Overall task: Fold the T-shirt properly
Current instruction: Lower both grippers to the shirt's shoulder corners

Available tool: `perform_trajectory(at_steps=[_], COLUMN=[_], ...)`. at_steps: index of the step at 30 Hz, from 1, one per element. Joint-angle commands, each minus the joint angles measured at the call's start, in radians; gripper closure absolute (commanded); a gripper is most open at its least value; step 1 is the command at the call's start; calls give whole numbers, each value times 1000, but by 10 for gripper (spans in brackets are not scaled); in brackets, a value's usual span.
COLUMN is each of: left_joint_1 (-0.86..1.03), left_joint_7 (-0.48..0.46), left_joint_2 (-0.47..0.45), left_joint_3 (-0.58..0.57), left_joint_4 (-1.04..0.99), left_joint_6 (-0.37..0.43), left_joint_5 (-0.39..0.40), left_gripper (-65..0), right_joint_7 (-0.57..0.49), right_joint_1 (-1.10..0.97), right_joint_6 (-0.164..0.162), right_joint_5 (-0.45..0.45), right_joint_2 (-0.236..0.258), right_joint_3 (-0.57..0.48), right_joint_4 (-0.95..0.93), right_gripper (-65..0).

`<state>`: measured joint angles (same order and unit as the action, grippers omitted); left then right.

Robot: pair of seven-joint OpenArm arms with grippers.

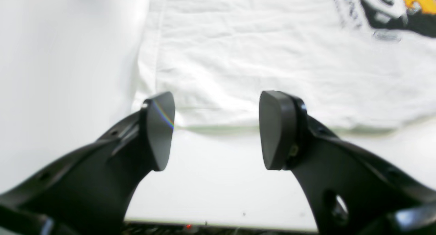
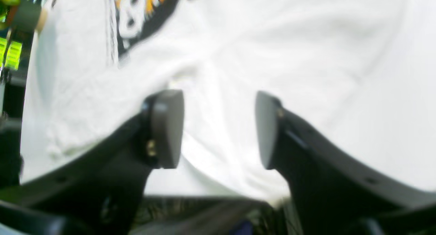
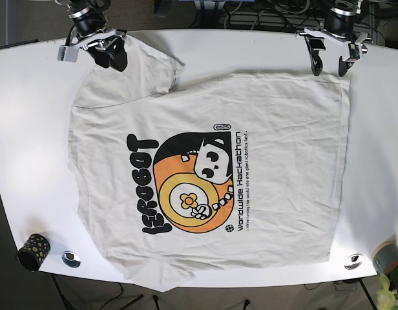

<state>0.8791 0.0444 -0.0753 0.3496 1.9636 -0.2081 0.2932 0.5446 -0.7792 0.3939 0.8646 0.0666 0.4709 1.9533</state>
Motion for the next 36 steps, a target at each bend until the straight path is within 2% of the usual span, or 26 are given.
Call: perform_trajectory(at_steps=[1, 8, 13, 18, 28, 30, 32, 34, 36], left_joint_1=[7, -15, -19, -38, -38, -38, -39, -53, -82], left_joint_7=[-25, -25, -25, -25, -22, 16, 68, 133, 177], left_joint_2=[-8, -10, -11, -11, -11, -10, -10, -11, -11], left_joint_3=[27, 113, 167, 176, 177, 182, 214, 260, 286], left_joint_4=[1, -46, -89, -100, -99, -99, -102, -123, -137], left_joint_6=[-14, -60, -61, -61, -63, -63, -63, -72, -95], left_joint_5=[42, 182, 229, 228, 235, 265, 318, 389, 423], left_gripper=[-364, -364, -364, -364, -364, -364, -364, -364, -364], right_joint_7=[32, 165, 193, 199, 200, 200, 200, 200, 200], right_joint_1=[2, 27, 28, 31, 43, 53, 59, 63, 71], right_joint_6=[24, 96, 126, 127, 127, 127, 127, 127, 127], right_joint_5=[34, 52, 54, 51, 49, 49, 48, 48, 48], right_joint_2=[3, -1, -3, -18, -32, -32, -32, -31, -27], right_joint_3=[55, 113, 107, 102, 19, 19, 21, 22, 21], right_joint_4=[1, -101, -159, -185, -220, -220, -222, -222, -222], right_gripper=[-350, -349, -349, -349, -349, -342, -298, -185, -111])
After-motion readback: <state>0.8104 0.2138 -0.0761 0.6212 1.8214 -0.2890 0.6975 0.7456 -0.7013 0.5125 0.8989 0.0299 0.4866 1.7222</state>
